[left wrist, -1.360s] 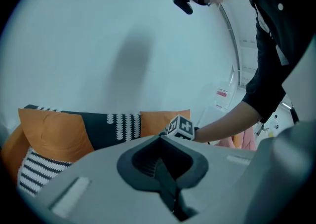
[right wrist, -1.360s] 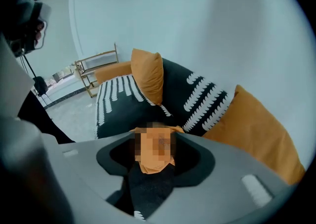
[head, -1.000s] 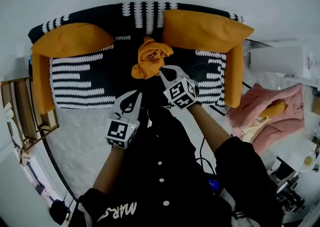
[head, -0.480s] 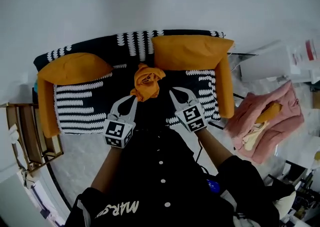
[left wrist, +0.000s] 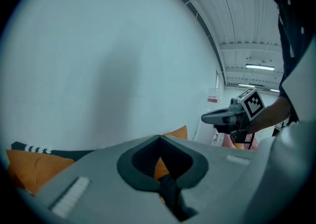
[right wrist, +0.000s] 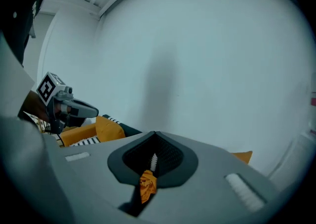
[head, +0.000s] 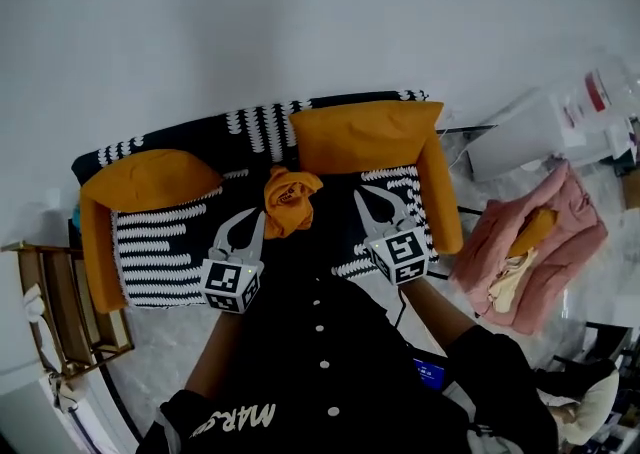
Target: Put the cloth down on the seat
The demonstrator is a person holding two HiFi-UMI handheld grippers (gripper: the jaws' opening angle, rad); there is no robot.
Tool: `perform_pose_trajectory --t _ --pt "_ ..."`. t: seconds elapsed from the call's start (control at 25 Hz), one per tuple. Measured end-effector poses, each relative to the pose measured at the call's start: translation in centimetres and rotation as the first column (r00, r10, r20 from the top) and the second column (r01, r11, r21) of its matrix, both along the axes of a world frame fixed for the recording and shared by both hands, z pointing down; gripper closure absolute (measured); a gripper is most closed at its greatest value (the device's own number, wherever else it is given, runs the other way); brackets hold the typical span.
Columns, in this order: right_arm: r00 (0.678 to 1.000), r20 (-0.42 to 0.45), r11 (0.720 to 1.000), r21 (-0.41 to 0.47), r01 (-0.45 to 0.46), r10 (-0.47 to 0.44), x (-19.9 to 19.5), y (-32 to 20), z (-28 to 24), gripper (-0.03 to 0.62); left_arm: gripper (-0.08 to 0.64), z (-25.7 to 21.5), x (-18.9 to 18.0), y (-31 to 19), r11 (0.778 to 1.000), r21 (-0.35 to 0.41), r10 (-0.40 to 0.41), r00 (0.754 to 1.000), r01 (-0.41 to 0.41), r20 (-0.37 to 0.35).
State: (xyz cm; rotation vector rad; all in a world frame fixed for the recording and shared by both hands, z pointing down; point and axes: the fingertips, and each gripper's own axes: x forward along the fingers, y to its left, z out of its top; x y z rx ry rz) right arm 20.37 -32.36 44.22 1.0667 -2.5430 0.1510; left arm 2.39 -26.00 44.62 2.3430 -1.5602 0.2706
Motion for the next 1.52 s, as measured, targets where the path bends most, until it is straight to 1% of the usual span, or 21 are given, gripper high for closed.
perform_pose_trajectory --t 0.16,0.28,0.48,0.64,0.92,1.16,1.52 --pt "0.999 0.034 0.998 0.058 -0.026 0.024 1.2 0.0 -2.1 0.565 0.560 -2.3 -0.8 0.5 0.998 0.056 -0.030 1.000 0.030 -0.009" --pt "0.995 0.077 0.995 0.065 -0.071 0.066 2.3 -0.2 -3.5 0.565 0.560 -3.7 -1.5 0.4 0.996 0.082 -0.045 0.999 0.046 -0.016" --pt "0.985 0.139 0.987 0.108 -0.117 0.101 3.2 -0.1 -5.7 0.565 0.560 -5.3 -2.3 0.0 0.991 0.122 -0.057 0.998 0.055 0.017" --pt "0.980 0.164 0.981 0.140 -0.135 0.111 3.1 -0.1 -6.7 0.566 0.560 -6.3 -2.9 -0.3 0.988 0.142 -0.068 0.997 0.063 0.031" --pt "0.977 0.186 0.980 0.144 -0.137 0.109 3.1 -0.3 -7.0 0.566 0.560 -6.6 -2.5 -0.3 0.987 0.149 -0.064 0.997 0.057 0.041" --pt "0.978 0.196 0.980 0.166 -0.110 0.076 2.4 -0.4 -7.4 0.566 0.560 -6.6 -2.3 -0.4 0.987 0.152 -0.066 0.997 0.060 0.037" --pt "0.976 0.207 0.981 0.158 -0.108 0.074 1.5 -0.7 -7.5 0.566 0.560 -6.4 -2.1 -0.5 0.987 0.150 -0.063 0.997 0.057 0.036"
